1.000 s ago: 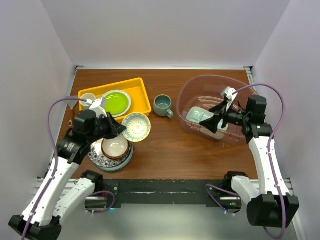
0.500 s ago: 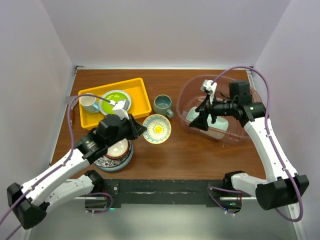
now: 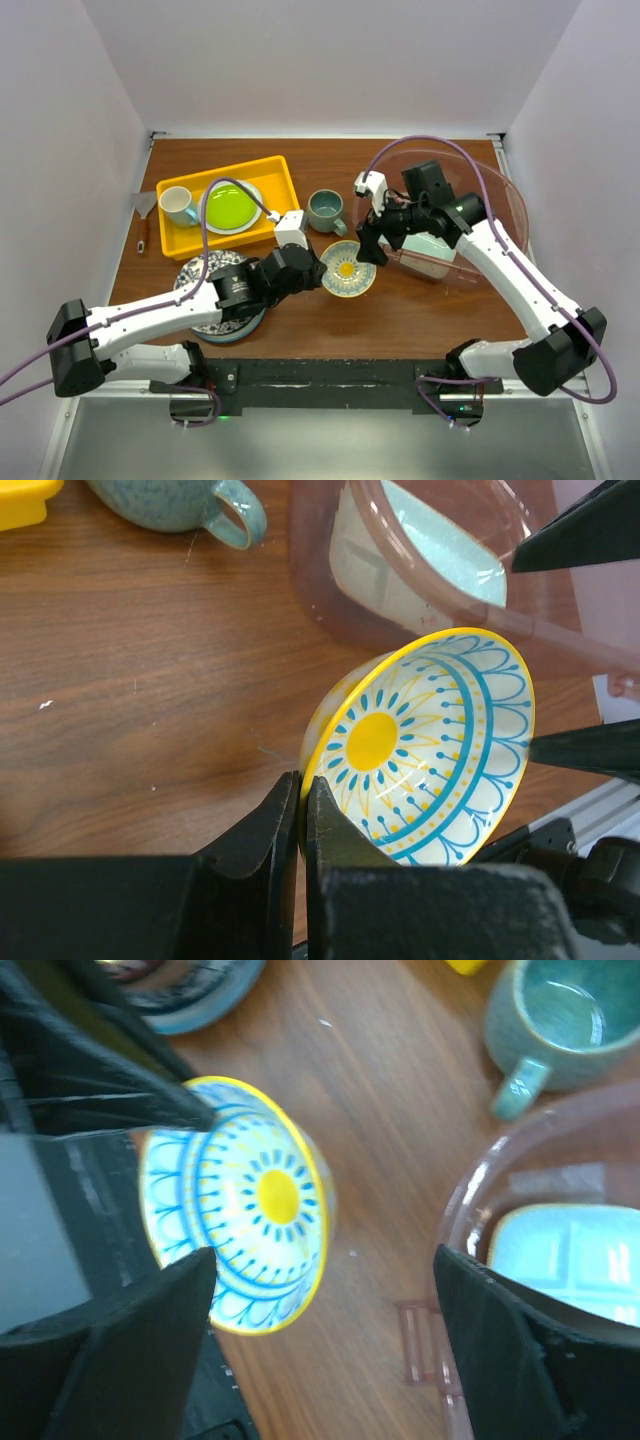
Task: Place the mixed dishes into the plastic bin
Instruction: Pick up the bowl from the center of the board, then place the bowl in the plastic bin.
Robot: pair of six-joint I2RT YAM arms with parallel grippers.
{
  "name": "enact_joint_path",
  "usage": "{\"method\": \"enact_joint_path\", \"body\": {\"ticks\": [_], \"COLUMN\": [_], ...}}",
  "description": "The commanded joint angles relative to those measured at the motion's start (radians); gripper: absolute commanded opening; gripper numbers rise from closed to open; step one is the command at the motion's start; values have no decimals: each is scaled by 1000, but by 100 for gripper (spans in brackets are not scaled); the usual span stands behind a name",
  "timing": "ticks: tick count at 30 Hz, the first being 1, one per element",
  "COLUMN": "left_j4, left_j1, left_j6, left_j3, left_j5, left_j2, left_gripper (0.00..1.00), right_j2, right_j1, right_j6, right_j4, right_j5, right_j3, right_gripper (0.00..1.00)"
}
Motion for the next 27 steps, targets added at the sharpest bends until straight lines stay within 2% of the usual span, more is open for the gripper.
{"method": "enact_joint_path", "body": {"ticks": [1, 5, 8, 9, 11, 16, 17, 18, 21, 24, 26, 27], "left_j4": [81, 85, 91, 96, 104, 162, 168, 168, 179, 170, 131, 114], "left_j1": [-22, -33, -37, -37, -39, -41, -41, -39, -39, -36, -30, -25], "left_j6": [-76, -87, -84, -78, -70, 3, 20, 52, 141, 236, 293, 357], "left_j3": [82, 88, 92, 92, 92, 66, 59, 54, 25, -3, -3, 2], "left_j5": [-120, -125, -123, -123, -115, -76, -71, -62, -49, -62, -72, -75], "left_j2": [4, 9, 10, 10, 7, -28, -36, -46, -105, -187, -249, -269], "left_gripper": [0, 0, 0, 0, 0, 2, 12, 36, 73, 92, 100, 100], "right_j2": [-5, 6, 12, 13, 22, 15, 9, 6, -22, -56, -68, -77], "right_j1": [49, 75, 83, 84, 84, 71, 60, 30, -56, -139, -194, -262], "right_j6": [17, 8, 8, 9, 13, 25, 23, 20, 13, 8, 13, 25], "right_j4": [51, 64, 67, 68, 59, 45, 45, 42, 44, 60, 68, 76], "right_j5": [228, 271, 249, 239, 213, 167, 143, 127, 46, 26, 18, -14], "right_j3": [-10, -20, -16, -11, 4, 41, 47, 52, 64, 75, 88, 96], "right_gripper": [85, 70, 44, 19, 1, 0, 0, 0, 0, 0, 0, 0]}}
